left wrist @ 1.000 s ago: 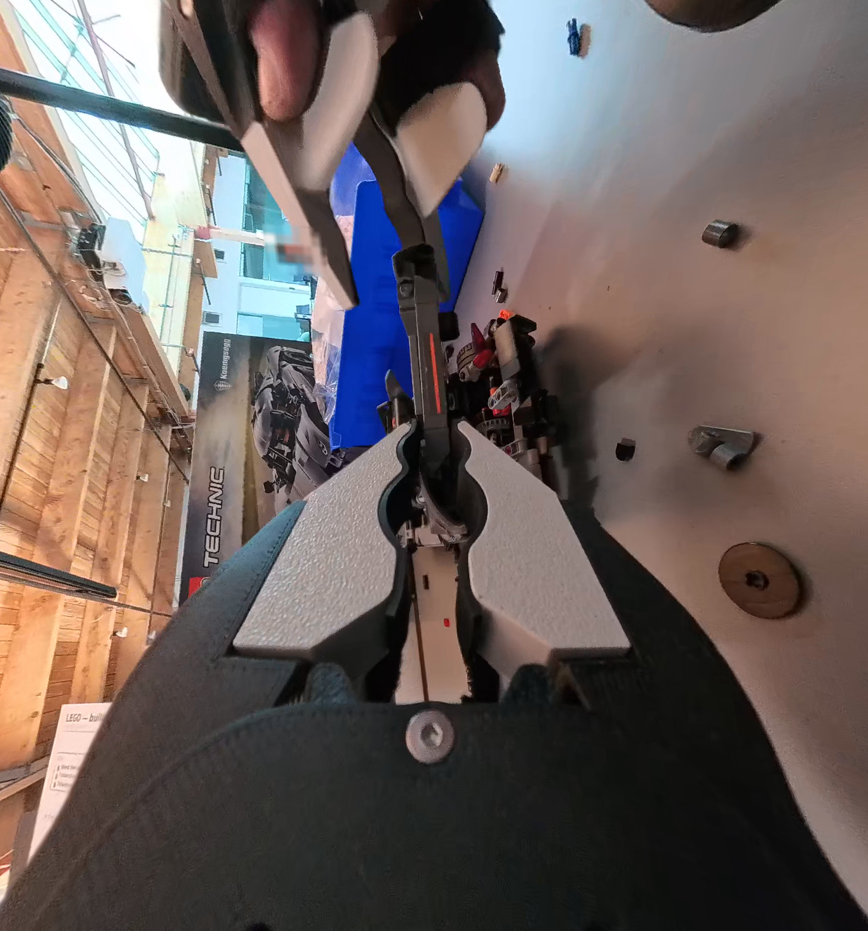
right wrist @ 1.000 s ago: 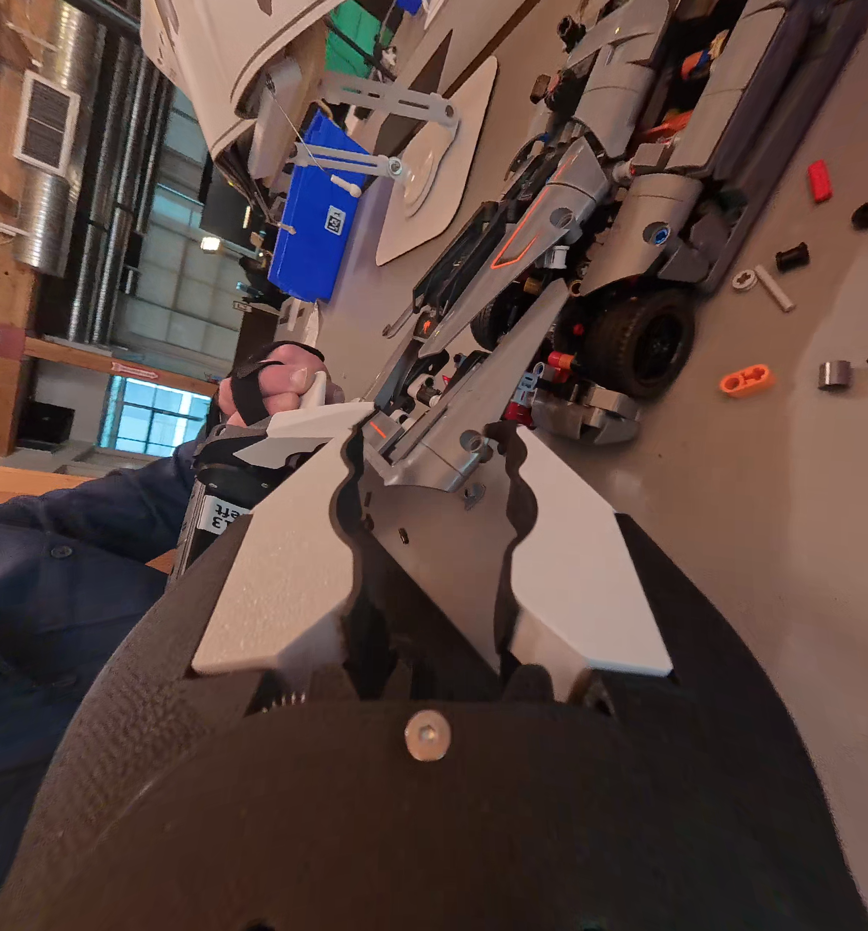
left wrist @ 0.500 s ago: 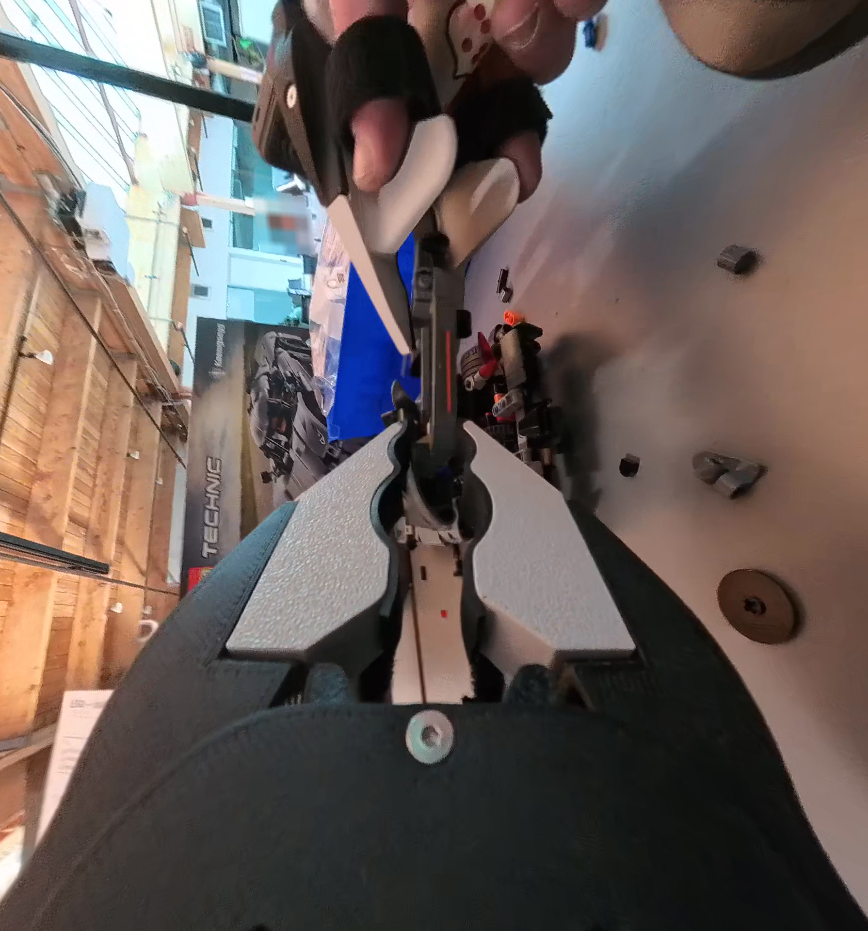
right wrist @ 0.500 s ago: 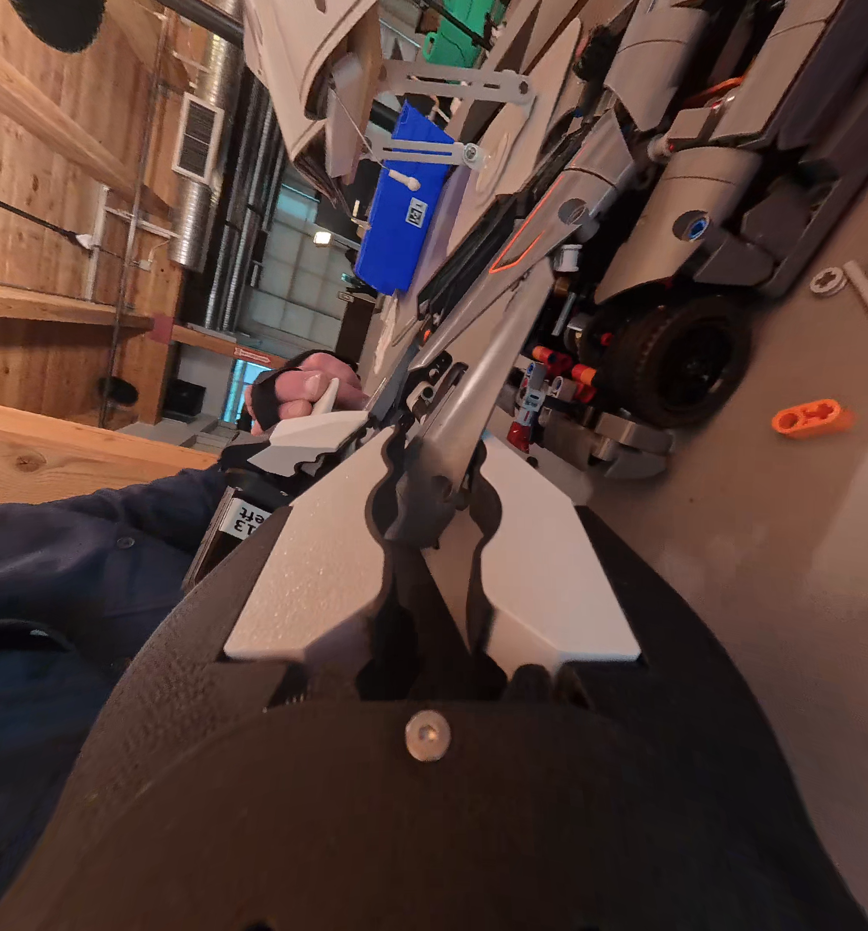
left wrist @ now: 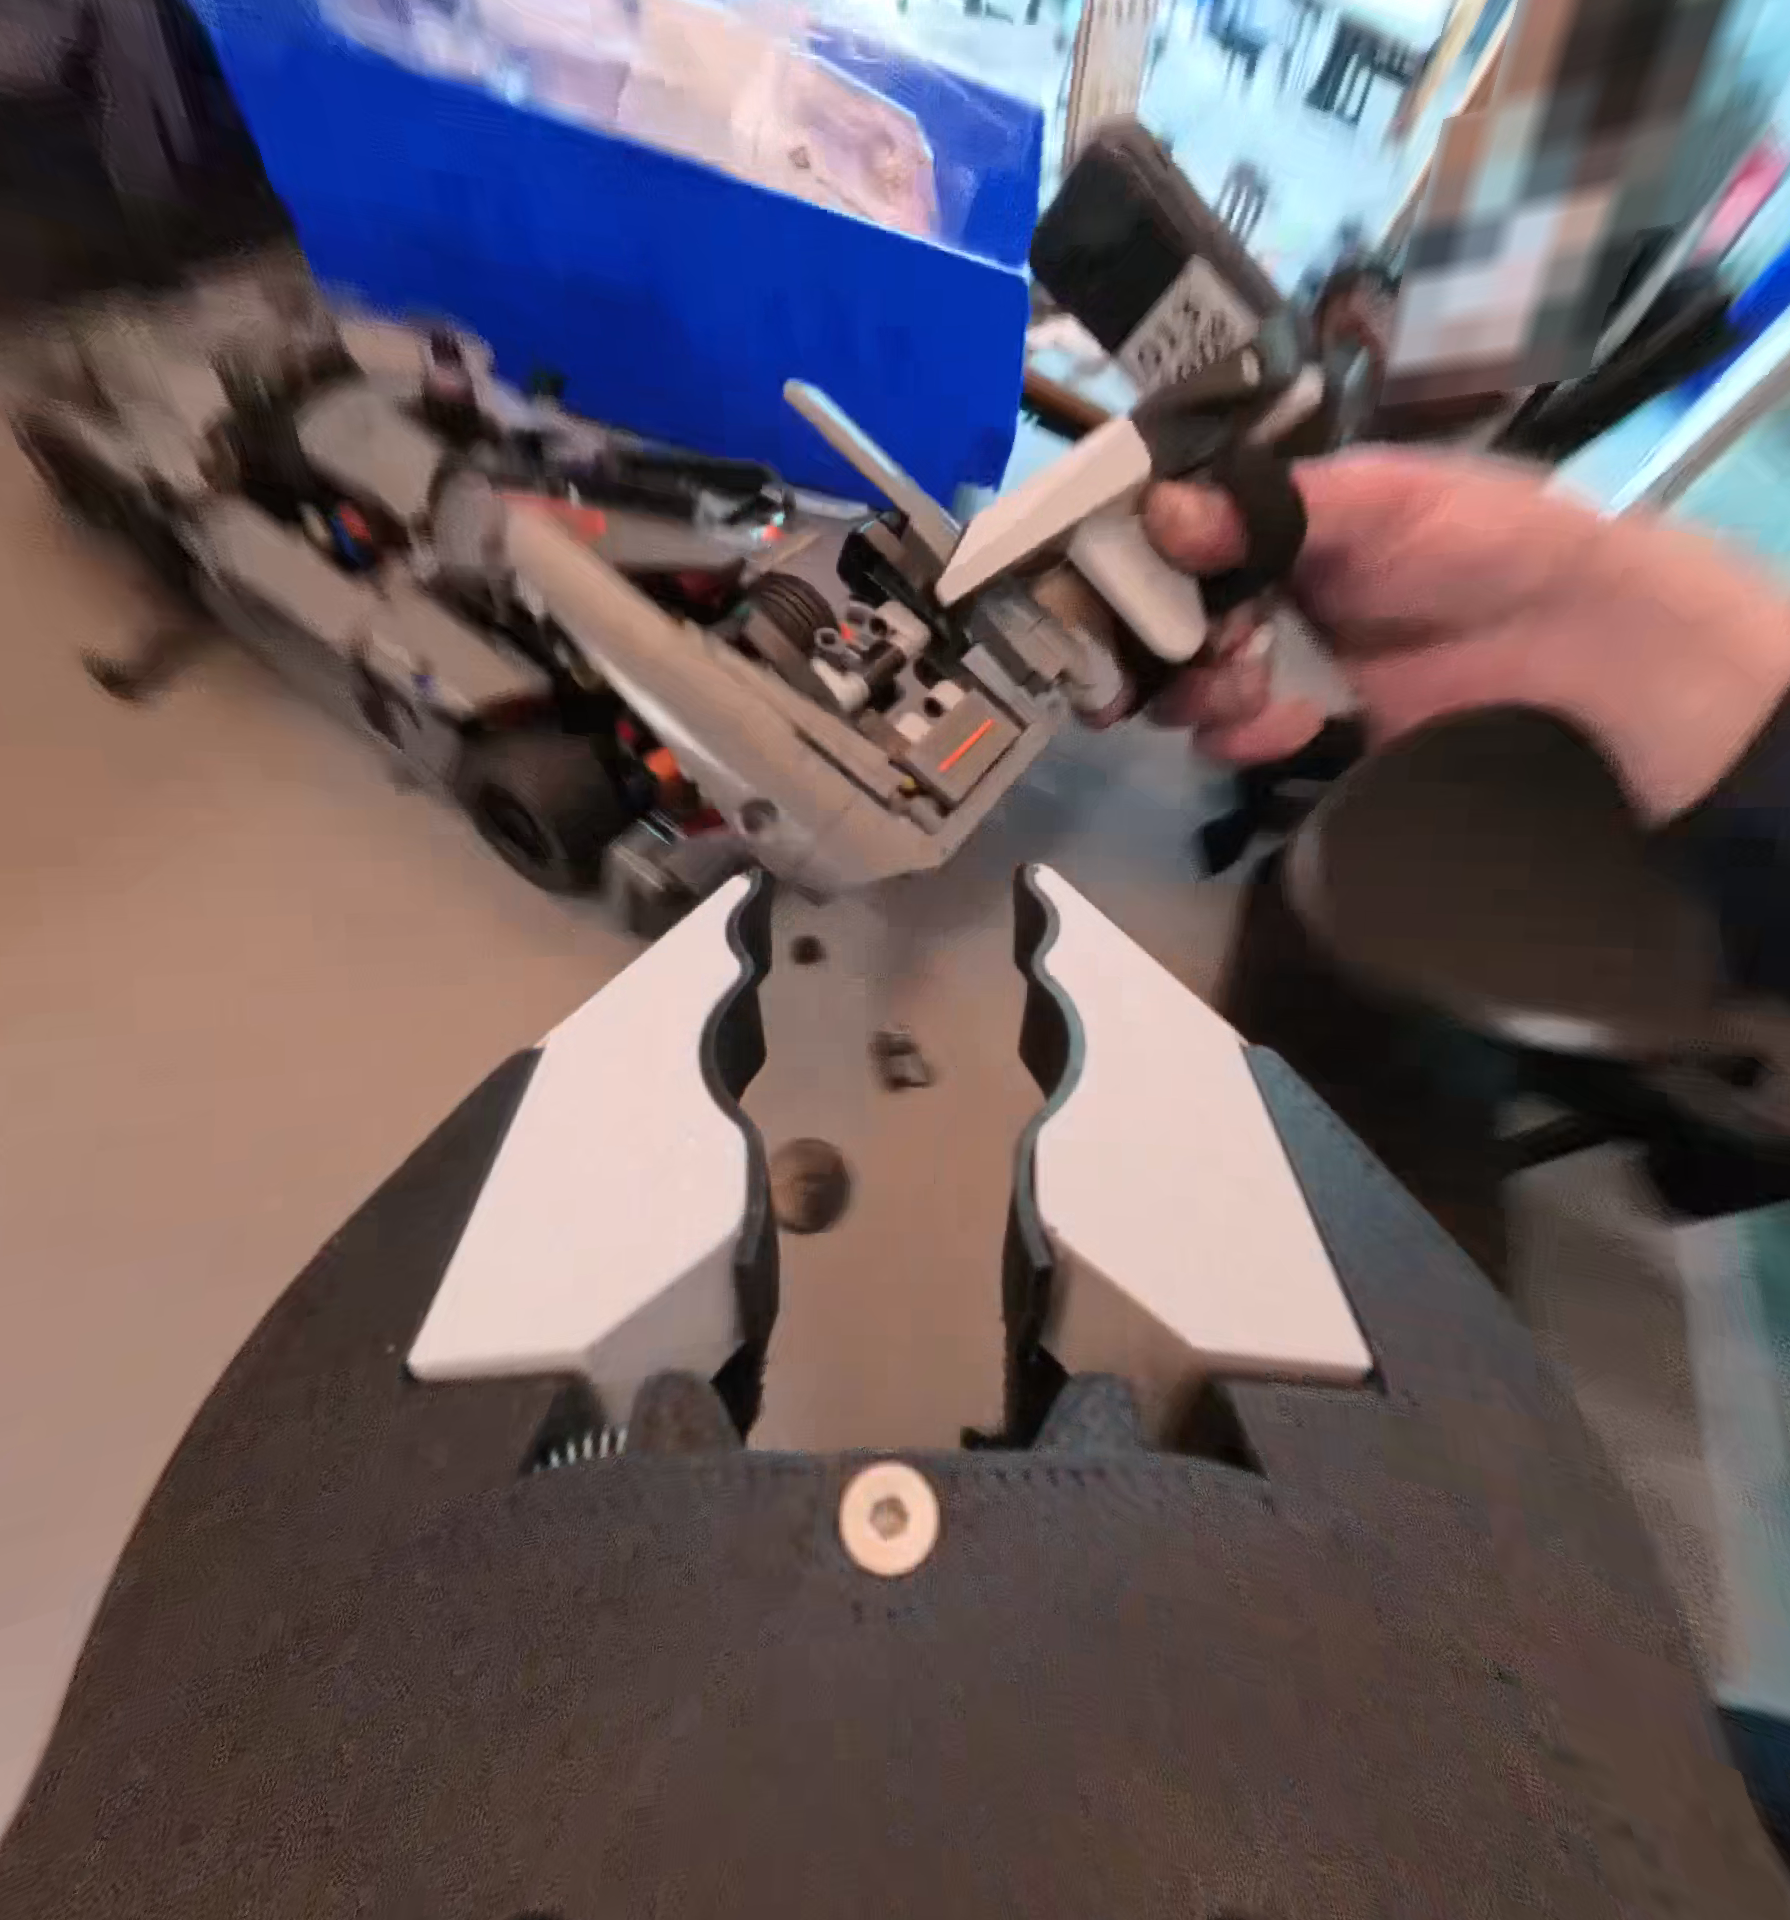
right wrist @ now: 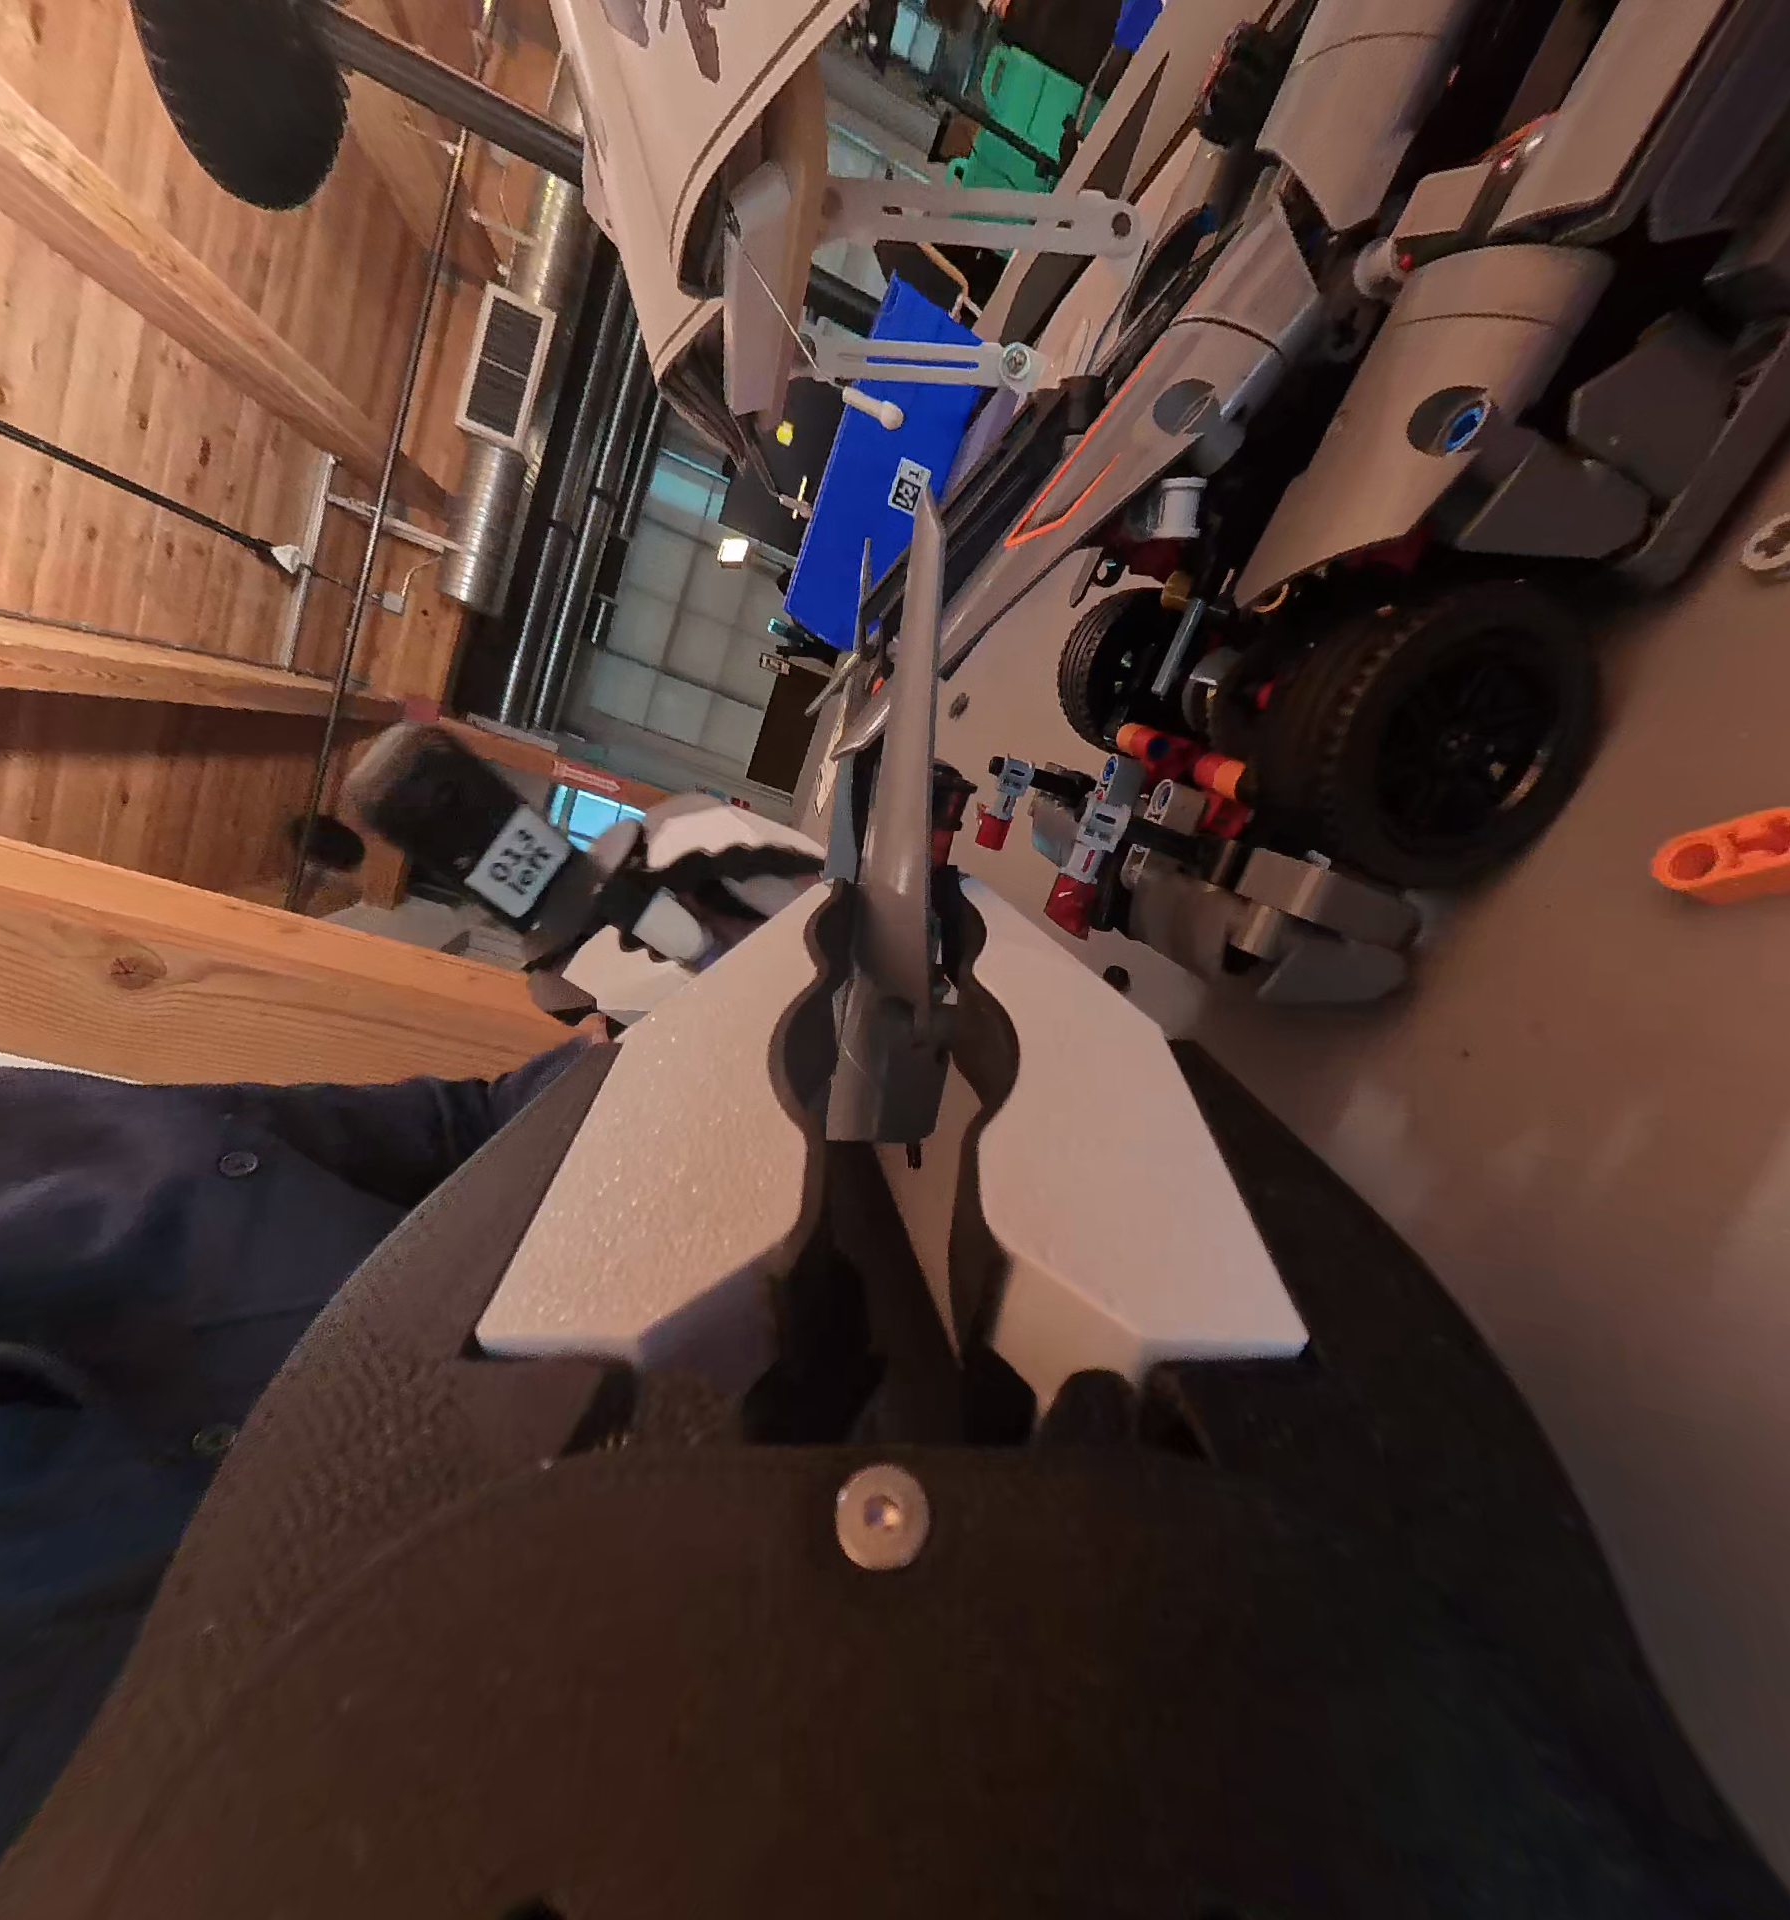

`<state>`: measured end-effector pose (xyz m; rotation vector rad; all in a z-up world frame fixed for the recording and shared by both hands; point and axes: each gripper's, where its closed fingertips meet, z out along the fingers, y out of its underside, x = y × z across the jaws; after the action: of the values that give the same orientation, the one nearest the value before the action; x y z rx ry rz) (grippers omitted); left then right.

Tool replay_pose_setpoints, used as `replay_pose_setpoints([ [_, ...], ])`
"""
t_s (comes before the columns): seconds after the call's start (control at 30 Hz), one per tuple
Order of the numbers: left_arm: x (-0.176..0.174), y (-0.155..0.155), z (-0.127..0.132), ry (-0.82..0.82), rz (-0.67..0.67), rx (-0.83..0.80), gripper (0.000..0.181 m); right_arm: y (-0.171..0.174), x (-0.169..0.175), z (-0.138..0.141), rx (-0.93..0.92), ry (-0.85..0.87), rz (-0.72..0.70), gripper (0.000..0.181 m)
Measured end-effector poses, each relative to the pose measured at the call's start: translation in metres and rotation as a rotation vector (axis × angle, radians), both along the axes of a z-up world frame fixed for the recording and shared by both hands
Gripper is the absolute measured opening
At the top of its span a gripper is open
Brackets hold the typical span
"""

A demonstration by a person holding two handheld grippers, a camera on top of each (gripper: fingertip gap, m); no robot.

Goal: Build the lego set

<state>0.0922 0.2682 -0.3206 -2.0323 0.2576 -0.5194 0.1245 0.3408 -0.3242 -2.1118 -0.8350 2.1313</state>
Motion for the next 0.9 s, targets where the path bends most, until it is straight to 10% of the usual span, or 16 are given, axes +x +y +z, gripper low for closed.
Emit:
replay_pose_setpoints([
  [0.13,0.014,-0.004,0.001,-0.562,0.035,-0.123,0.051,0.000,0.001,0.005,-0.017,0.025,-0.008,0.014],
  [0.4,0.019,0.027,0.005,-0.993,0.007,-0.120,0.048,-0.014,-0.006,0.004,-0.035,0.020,0.042,0.014],
  [0.9,0.024,0.035,0.008,-1.142,-0.152,-0.165,0.015,-0.013,-0.003,0.013,-0.033,0.097,0.026,0.014],
])
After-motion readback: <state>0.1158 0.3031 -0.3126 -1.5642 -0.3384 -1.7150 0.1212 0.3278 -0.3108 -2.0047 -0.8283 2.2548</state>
